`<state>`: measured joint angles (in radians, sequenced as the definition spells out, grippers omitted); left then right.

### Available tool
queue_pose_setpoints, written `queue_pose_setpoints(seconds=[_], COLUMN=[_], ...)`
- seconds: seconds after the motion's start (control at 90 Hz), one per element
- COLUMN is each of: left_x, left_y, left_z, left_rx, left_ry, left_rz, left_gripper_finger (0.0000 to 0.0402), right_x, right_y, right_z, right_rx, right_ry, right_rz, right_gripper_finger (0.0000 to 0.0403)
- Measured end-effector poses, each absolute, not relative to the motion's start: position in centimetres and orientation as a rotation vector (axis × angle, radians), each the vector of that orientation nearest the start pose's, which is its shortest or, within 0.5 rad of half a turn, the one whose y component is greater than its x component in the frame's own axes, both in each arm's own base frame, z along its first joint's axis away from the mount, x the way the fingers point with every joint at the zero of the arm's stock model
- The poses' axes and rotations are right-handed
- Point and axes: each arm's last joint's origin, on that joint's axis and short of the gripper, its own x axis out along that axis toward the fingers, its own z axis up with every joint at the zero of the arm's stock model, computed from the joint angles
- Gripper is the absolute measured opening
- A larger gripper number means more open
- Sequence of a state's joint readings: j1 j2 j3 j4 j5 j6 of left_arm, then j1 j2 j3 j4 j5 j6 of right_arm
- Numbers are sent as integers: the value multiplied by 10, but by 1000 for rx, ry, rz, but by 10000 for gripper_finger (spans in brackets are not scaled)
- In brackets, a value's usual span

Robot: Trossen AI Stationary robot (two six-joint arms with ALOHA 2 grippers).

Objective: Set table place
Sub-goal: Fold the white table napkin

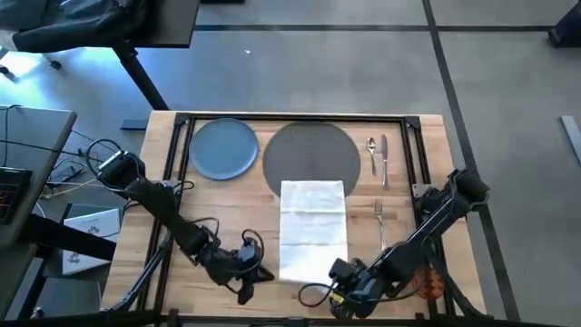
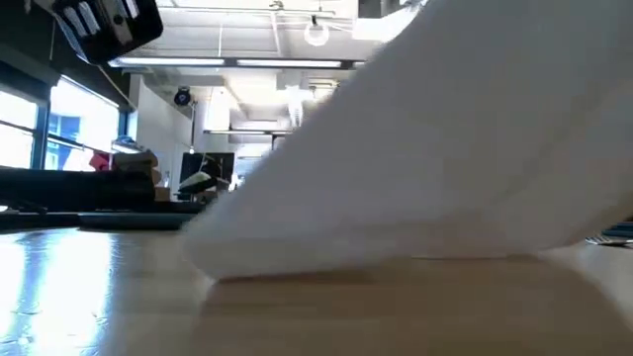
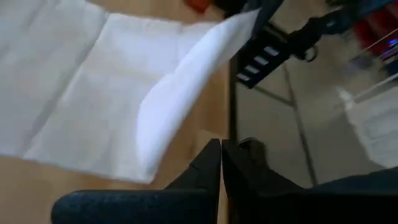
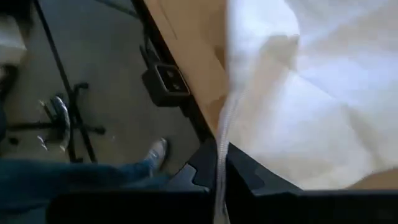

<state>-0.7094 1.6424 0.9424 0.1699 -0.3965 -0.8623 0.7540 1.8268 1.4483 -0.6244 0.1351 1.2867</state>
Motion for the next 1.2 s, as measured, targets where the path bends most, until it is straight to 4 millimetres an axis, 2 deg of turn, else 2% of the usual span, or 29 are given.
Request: queue_pose_setpoints(seconds=[0.122, 0.256, 0.367, 0.467, 0.589, 0.667, 0.744, 0.811, 0.944, 1.011, 1.2], left_x=[281, 298, 309, 312, 314, 318, 324, 330, 339, 343, 357], left_y=[-213, -200, -194, -192, -194, -195, -192, -189, -178, -174, -169], left_z=[192, 167, 155, 157, 178, 192, 198, 198, 189, 186, 172], left_rx=[-572, -629, -671, -655, -596, -553, -494, -458, -426, -400, -348], left_ry=[565, 641, 684, 690, 608, 552, 522, 504, 519, 520, 507], left_rz=[-47, 2, -38, -71, -94, -111, -106, -87, -50, -67, -205], left_gripper_finger=[2, 14, 24, 24, 13, 7, 4, 4, 18, 30, 59], right_x=[292, 298, 303, 310, 316, 316, 315, 314, 314, 315, 311], right_y=[263, 265, 262, 257, 254, 256, 256, 255, 253, 254, 266], right_z=[236, 218, 212, 223, 241, 244, 236, 220, 191, 189, 196], right_rx=[597, 446, 369, 267, 63, -24, -80, -112, -166, -201, -318], right_ry=[1158, 1212, 1243, 1229, 1195, 1170, 1181, 1233, 1367, 1374, 1303], right_rz=[-26, 54, 130, 204, 399, 509, 547, 551, 477, 443, 483], right_gripper_finger=[0, 0, 0, 0, 0, 0, 0, 0, 0, 0, 0])
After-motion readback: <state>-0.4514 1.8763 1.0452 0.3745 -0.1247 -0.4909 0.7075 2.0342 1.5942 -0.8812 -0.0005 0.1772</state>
